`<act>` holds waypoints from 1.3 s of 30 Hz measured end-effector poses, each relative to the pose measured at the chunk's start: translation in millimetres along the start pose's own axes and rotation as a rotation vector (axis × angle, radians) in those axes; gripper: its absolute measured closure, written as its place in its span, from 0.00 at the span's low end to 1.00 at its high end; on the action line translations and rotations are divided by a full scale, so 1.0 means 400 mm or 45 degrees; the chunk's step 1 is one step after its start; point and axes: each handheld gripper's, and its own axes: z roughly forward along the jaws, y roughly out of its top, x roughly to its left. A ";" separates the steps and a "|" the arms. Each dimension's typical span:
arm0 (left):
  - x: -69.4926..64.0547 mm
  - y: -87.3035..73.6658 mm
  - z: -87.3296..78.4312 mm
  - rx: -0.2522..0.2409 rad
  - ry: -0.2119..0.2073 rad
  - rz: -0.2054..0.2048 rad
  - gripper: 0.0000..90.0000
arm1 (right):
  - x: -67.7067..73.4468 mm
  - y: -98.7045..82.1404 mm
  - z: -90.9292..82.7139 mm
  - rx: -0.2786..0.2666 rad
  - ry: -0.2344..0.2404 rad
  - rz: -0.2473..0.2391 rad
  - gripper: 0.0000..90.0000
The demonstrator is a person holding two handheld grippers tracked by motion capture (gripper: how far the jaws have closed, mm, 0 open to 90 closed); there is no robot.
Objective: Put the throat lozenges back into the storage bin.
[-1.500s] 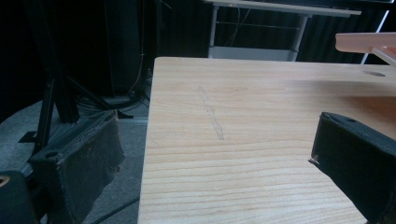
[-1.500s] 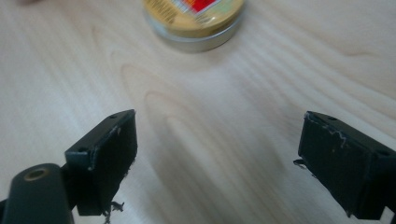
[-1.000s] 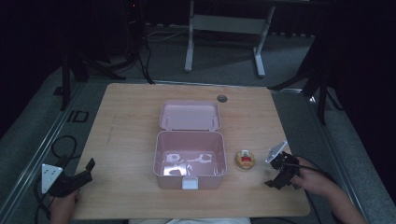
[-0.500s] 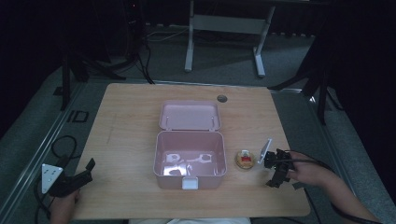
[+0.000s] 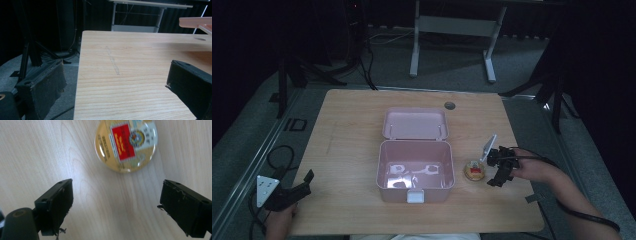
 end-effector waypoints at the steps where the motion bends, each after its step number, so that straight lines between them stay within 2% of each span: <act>1: 0.000 0.000 0.000 -0.001 0.000 -0.001 0.03 | 0.005 0.007 0.001 0.007 -0.025 -0.039 0.13; 6: 0.000 0.000 0.000 -0.001 -0.003 0.000 0.03 | 0.009 0.049 0.014 0.017 -0.017 -0.093 0.12; 7: 0.000 0.000 0.000 -0.001 -0.003 -0.001 0.03 | 0.008 0.057 0.017 0.016 -0.032 -0.103 0.13; 15: 0.000 0.000 0.000 -0.001 -0.005 0.001 0.03 | -0.019 0.111 0.055 0.063 0.002 -0.099 0.12; 18: 0.000 0.000 0.000 -0.001 -0.006 0.002 0.03 | -0.028 0.121 0.073 0.083 0.023 -0.101 0.12; 24: -0.001 0.000 0.000 0.002 -0.005 0.002 0.03 | -0.040 0.131 0.101 0.105 0.010 -0.141 0.13; 28: -0.001 0.000 0.000 0.000 -0.005 0.003 0.03 | -0.044 0.137 0.110 0.103 0.035 -0.156 0.16; 29: -0.001 0.000 0.000 0.001 -0.005 0.003 0.03 | -0.043 0.141 0.116 0.120 0.045 -0.171 0.21; 33: -0.001 0.000 0.001 0.002 -0.004 0.002 0.03 | -0.038 0.143 0.115 0.117 0.041 -0.213 0.22; 39: -0.001 0.000 0.001 0.004 -0.002 0.003 0.03 | -0.029 0.146 0.084 0.097 0.035 -0.253 0.22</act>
